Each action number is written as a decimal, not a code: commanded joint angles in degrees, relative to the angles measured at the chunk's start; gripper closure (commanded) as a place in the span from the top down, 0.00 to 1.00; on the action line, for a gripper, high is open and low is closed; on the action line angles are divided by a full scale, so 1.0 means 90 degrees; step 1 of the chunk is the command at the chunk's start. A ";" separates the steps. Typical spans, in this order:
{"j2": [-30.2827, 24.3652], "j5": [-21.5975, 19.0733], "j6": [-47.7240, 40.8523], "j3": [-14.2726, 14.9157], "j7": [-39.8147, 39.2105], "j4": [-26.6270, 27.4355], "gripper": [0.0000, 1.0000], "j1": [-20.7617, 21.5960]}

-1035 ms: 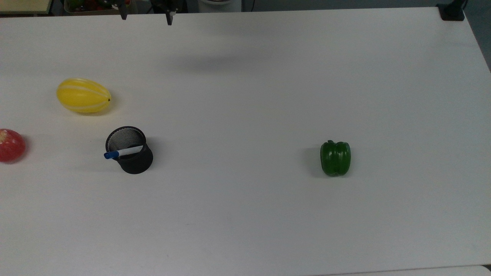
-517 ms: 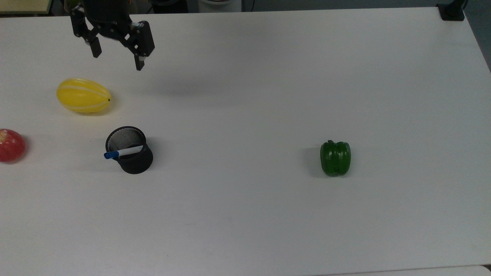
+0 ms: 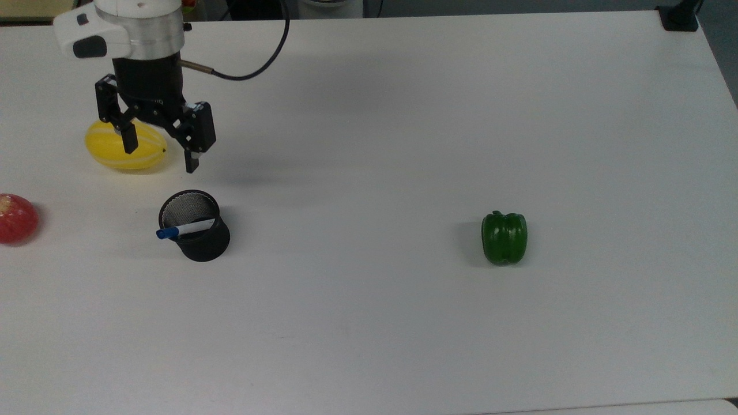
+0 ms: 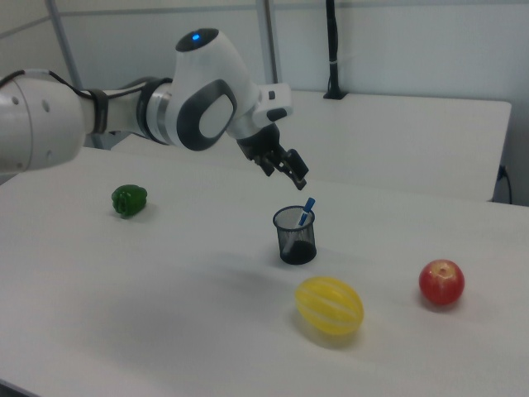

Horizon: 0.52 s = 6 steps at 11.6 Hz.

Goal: Take marker pen
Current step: 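Lower the open gripper over the marker in the pen cup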

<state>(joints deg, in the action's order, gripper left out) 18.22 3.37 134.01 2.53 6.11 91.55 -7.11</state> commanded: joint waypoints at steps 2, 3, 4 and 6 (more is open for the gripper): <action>0.0757 0.0289 0.1288 0.0041 0.0141 -0.0084 0.96 -0.0001; 0.0874 0.0299 0.1542 0.0041 0.0151 -0.0084 0.96 -0.0001; 0.0982 0.0299 0.1671 0.0041 0.0141 -0.0084 0.93 0.0009; 0.1148 0.0377 0.2050 0.0041 0.0151 -0.0075 0.80 -0.0001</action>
<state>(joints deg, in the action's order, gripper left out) 26.98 5.10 148.58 2.53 6.11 91.44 -7.33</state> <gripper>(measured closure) 0.075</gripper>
